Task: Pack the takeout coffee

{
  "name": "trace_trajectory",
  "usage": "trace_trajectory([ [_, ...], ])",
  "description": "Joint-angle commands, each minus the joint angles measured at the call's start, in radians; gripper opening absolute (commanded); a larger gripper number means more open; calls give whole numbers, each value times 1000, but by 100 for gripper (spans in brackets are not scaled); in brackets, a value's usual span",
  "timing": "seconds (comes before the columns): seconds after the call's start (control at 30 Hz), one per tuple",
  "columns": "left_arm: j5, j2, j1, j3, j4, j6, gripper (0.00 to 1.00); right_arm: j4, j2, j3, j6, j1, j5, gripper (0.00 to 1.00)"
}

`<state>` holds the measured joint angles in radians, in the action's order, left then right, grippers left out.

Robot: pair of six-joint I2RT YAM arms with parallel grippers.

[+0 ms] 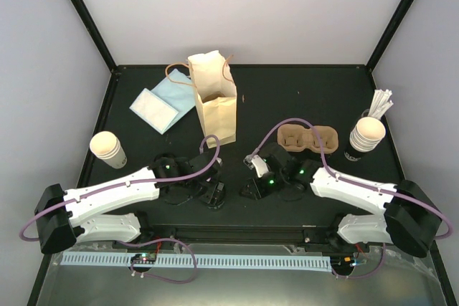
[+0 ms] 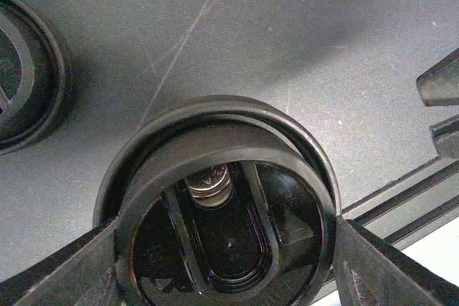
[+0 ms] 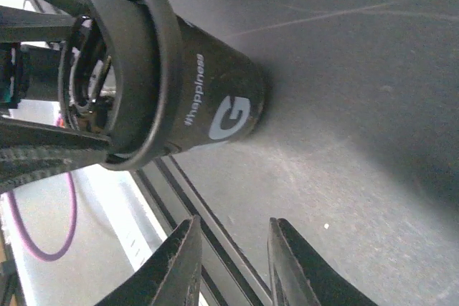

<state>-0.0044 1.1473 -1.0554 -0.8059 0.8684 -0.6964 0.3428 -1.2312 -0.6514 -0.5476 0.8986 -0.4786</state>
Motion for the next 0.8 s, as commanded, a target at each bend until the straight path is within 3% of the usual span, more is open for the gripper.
trace_trajectory([
  [0.0, 53, 66, -12, 57, 166, -36, 79, -126, -33, 11, -38, -3, -95, 30],
  [0.33, -13, 51, -12, -110, 242, 4, 91, -136, -40, 1, -27, -4, -89, 32],
  [0.57, -20, 51, -12, -160, 254, 26, 74, -134, -40, -4, -21, -3, -76, 32],
  [0.77, -39, 54, -12, -183, 268, 32, 73, -131, -41, -11, -2, -3, -78, 32],
])
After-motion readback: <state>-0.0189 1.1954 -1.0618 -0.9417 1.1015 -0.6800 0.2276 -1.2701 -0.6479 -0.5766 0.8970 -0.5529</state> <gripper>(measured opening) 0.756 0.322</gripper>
